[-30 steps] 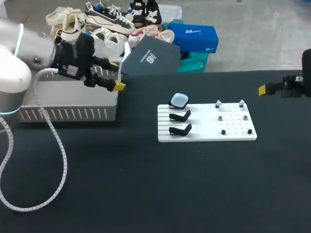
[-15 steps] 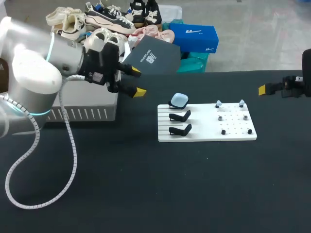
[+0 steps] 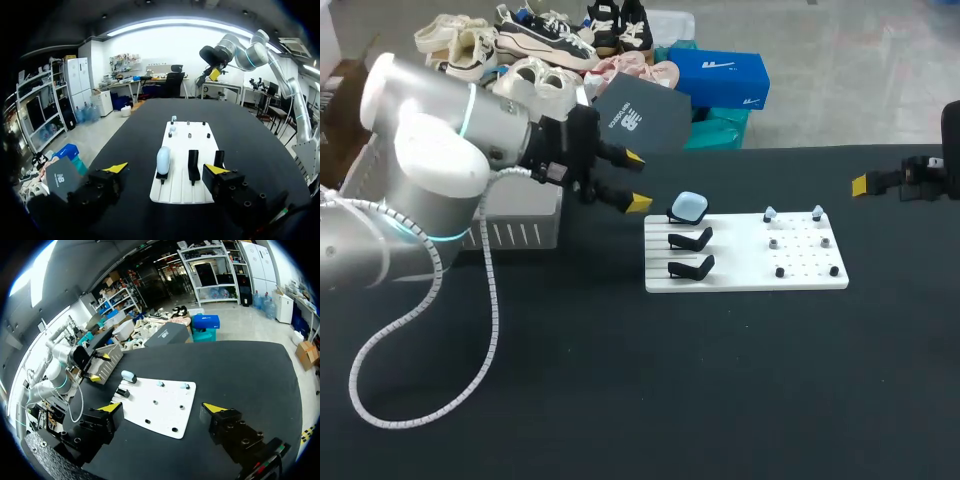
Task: Pick up each earbud case from the left stands, insert the matching earbuds, close the lid, and place the case in the box.
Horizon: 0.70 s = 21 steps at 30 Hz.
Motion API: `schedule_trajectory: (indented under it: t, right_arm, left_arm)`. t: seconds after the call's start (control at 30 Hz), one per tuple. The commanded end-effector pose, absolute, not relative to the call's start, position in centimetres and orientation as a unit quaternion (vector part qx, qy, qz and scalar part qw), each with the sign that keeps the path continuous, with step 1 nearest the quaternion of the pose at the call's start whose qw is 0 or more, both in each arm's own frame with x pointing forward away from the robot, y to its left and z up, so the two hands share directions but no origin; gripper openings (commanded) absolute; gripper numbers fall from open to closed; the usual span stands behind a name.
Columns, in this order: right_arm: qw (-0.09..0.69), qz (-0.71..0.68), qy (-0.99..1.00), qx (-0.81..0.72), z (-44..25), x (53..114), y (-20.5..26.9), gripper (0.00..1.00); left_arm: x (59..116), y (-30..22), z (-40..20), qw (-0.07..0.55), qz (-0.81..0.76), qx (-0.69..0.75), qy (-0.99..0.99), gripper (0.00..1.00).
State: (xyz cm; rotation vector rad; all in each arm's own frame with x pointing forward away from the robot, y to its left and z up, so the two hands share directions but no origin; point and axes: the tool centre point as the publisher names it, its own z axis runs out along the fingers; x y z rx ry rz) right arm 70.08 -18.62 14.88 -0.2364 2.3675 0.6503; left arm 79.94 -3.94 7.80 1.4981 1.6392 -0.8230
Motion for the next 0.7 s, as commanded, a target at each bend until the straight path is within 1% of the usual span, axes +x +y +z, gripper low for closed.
schedule_trajectory:
  t: [0.03, 0.17, 0.3, 0.37, 0.4, 0.47, 0.6, 0.67, 0.7]
  right_arm:
    - [0.330, 0.248, 0.906, -0.091, 14.9, 70.1, -18.7, 1.00]
    - [0.330, 0.248, 0.906, -0.091, 14.9, 70.1, -18.7, 1.00]
    - [0.330, 0.248, 0.906, -0.091, 14.9, 70.1, -18.7, 1.00]
    - [0.330, 0.248, 0.906, -0.091, 14.9, 70.1, -18.7, 1.00]
    - [0.330, 0.248, 0.906, -0.091, 14.9, 70.1, -18.7, 1.00]
    - [0.330, 0.248, 0.906, -0.091, 14.9, 70.1, -18.7, 1.00]
    - [0.330, 0.248, 0.906, -0.091, 14.9, 70.1, -18.7, 1.00]
    - [0.330, 0.248, 0.906, -0.091, 14.9, 70.1, -18.7, 1.00]
    - [0.330, 0.248, 0.906, -0.091, 14.9, 70.1, -18.7, 1.00]
  left_arm:
    - [80.5, -5.0, 6.8, 0.376, -0.327, 0.588, 0.637, 0.99]
    - [80.3, -5.6, 6.3, 0.375, -0.329, 0.586, 0.638, 0.96]
    - [80.0, -6.2, 5.3, 0.371, -0.323, 0.592, 0.639, 0.81]
    - [80.0, -6.4, 4.9, 0.370, -0.321, 0.594, 0.639, 0.80]
    - [80.1, -6.6, 4.6, 0.369, -0.319, 0.593, 0.641, 0.76]
    - [80.2, -6.8, 4.3, 0.369, -0.318, 0.593, 0.642, 0.66]
    - [80.7, -7.2, 4.0, 0.369, -0.318, 0.590, 0.644, 0.63]
    - [81.0, -7.4, 3.8, 0.371, -0.317, 0.590, 0.644, 0.58]
    - [81.1, -7.4, 3.6, 0.373, -0.315, 0.590, 0.643, 0.57]
